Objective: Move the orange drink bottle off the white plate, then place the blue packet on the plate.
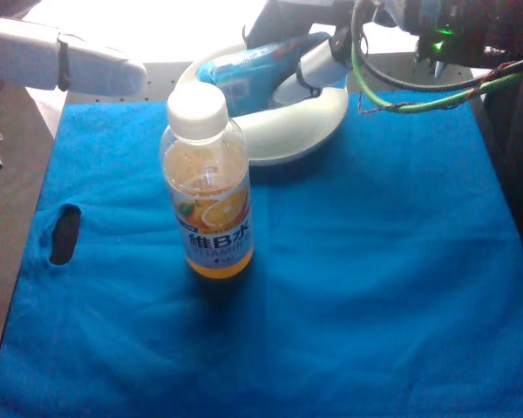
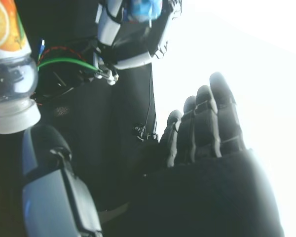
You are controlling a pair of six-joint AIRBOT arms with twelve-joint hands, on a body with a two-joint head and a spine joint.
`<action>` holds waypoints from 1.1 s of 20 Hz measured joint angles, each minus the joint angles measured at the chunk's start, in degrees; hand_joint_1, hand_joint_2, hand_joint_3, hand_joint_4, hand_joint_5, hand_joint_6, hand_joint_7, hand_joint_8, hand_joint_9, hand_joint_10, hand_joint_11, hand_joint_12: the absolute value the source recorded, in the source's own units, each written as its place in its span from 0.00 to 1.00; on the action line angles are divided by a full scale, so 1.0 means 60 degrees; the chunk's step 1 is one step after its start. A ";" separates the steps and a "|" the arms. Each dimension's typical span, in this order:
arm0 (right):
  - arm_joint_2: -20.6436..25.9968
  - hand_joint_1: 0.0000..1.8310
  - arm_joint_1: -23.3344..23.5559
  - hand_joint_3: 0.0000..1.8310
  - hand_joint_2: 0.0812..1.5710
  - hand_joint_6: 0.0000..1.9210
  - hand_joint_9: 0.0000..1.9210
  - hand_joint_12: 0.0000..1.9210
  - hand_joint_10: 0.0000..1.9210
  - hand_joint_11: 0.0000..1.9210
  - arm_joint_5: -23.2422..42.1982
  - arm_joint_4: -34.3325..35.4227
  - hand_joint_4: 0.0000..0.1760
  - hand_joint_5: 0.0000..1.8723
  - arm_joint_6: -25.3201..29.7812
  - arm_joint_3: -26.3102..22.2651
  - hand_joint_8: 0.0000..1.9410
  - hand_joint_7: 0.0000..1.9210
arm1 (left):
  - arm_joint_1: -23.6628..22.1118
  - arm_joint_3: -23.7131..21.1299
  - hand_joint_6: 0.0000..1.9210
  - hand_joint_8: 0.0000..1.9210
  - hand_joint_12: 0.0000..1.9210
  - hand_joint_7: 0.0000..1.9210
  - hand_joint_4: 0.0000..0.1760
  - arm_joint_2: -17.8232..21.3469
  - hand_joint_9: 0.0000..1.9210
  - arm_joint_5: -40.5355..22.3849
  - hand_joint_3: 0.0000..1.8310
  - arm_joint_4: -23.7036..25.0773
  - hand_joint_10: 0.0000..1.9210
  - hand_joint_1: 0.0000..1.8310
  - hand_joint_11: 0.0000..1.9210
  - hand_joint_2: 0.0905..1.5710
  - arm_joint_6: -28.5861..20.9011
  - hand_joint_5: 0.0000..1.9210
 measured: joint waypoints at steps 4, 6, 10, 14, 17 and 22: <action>-0.0018 0.67 -0.0004 0.00 0.71 0.53 0.56 0.66 0.17 0.37 0.0029 0.0011 0.00 0.47 0.0000 0.0000 0.57 0.52 | -0.0066 -0.0040 0.00 0.00 0.30 0.05 0.54 0.0018 0.07 -0.0011 0.00 0.0011 0.00 0.34 0.00 0.47 0.0036 0.00; -0.0029 0.67 -0.0106 0.00 0.71 0.52 0.57 0.63 0.16 0.38 0.0022 0.0022 0.00 0.48 0.0004 0.0004 0.56 0.52 | -0.0087 -0.0047 0.00 0.00 0.32 0.04 0.45 0.0018 0.07 -0.0015 0.00 0.0004 0.00 0.34 0.00 0.46 0.0036 0.00; -0.0058 0.67 -0.0135 0.00 0.72 0.53 0.54 0.68 0.22 0.36 0.0018 0.0029 0.00 0.45 0.0004 0.0004 0.62 0.50 | -0.0106 -0.0047 0.00 0.00 0.31 0.04 0.47 0.0018 0.07 -0.0015 0.00 0.0015 0.00 0.33 0.00 0.46 0.0036 0.00; -0.0076 0.73 -0.0138 0.00 0.69 0.23 0.51 0.69 0.27 0.34 0.0018 -0.0011 0.00 0.40 0.0004 0.0004 0.53 0.52 | -0.0106 -0.0047 0.00 0.00 0.29 0.04 0.44 0.0055 0.06 -0.0018 0.00 0.0022 0.00 0.33 0.00 0.46 0.0036 0.00; -0.0076 0.64 -0.0138 0.00 0.63 0.01 0.44 0.57 0.11 0.23 0.0022 -0.0007 0.00 0.39 0.0007 0.0004 0.09 0.45 | -0.0117 -0.0047 0.00 0.00 0.26 0.03 0.39 0.0073 0.06 -0.0018 0.00 0.0007 0.00 0.33 0.00 0.47 0.0036 0.00; -0.0076 0.59 -0.0138 0.00 0.54 0.00 0.34 0.35 0.00 0.18 0.0025 -0.0007 0.00 0.27 0.0007 0.0004 0.00 0.33 | -0.0117 -0.0051 0.00 0.00 0.29 0.05 0.38 0.0073 0.06 -0.0015 0.00 0.0011 0.00 0.33 0.00 0.47 0.0040 0.00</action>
